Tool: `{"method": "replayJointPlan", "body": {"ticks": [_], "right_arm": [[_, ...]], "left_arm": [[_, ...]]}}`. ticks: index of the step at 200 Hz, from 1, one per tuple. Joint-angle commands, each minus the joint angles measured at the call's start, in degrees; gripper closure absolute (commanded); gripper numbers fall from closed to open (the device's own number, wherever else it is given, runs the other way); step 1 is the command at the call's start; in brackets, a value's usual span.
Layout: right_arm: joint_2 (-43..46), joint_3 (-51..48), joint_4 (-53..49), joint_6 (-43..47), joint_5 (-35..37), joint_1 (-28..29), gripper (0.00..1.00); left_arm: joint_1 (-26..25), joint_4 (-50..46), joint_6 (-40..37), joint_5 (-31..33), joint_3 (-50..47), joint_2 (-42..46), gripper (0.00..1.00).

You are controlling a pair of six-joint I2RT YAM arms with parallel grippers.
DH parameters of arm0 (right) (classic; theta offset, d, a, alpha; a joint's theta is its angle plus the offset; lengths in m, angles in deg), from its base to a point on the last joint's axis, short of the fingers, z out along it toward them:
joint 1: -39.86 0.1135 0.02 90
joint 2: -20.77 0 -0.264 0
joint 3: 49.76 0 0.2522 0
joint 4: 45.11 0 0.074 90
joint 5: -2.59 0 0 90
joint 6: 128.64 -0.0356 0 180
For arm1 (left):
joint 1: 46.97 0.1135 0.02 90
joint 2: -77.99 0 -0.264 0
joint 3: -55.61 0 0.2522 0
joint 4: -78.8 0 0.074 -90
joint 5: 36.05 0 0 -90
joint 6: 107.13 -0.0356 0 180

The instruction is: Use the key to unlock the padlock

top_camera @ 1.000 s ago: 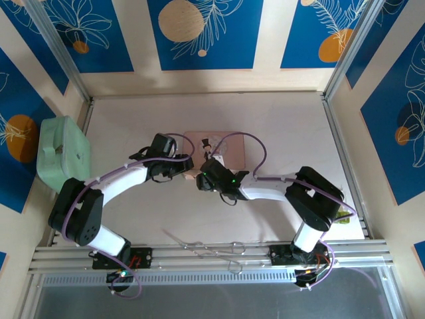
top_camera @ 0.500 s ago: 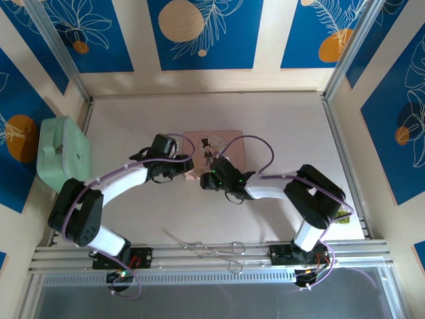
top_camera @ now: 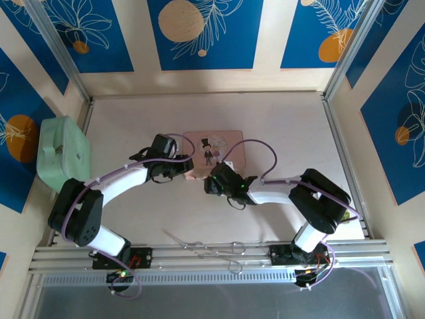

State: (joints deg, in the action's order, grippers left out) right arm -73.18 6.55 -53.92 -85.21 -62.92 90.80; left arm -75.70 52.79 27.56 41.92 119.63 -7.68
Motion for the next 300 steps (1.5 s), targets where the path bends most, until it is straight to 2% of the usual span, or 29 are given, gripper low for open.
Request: {"method": "replayJointPlan", "body": {"ticks": [1, 76, 146, 206, 300], "right_arm": [[-0.5, 2.8, -2.5, 1.0, 2.5, -0.3, 0.39], [-5.7, 10.4, -10.7, 1.2, 7.9, 0.5, 0.47], [-2.5, 9.3, -10.2, 2.6, 7.4, 2.2, 0.38], [-2.3, 7.8, -11.1, 2.5, 8.5, 1.6, 0.4], [-7.0, 11.2, -13.6, 3.8, 9.5, 0.8, 0.43]], "left_arm": [[-0.8, -1.9, -0.7, -1.6, -1.0, 0.8, 0.5], [-0.8, -2.6, -1.6, -1.8, -0.6, 0.8, 0.51], [-0.7, -2.6, -1.9, -1.7, -0.6, 0.9, 0.51], [-0.7, -3.0, -2.2, -1.9, -0.3, 0.9, 0.51], [-0.6, -2.8, -2.2, -2.3, -0.3, 0.8, 0.51]]}}
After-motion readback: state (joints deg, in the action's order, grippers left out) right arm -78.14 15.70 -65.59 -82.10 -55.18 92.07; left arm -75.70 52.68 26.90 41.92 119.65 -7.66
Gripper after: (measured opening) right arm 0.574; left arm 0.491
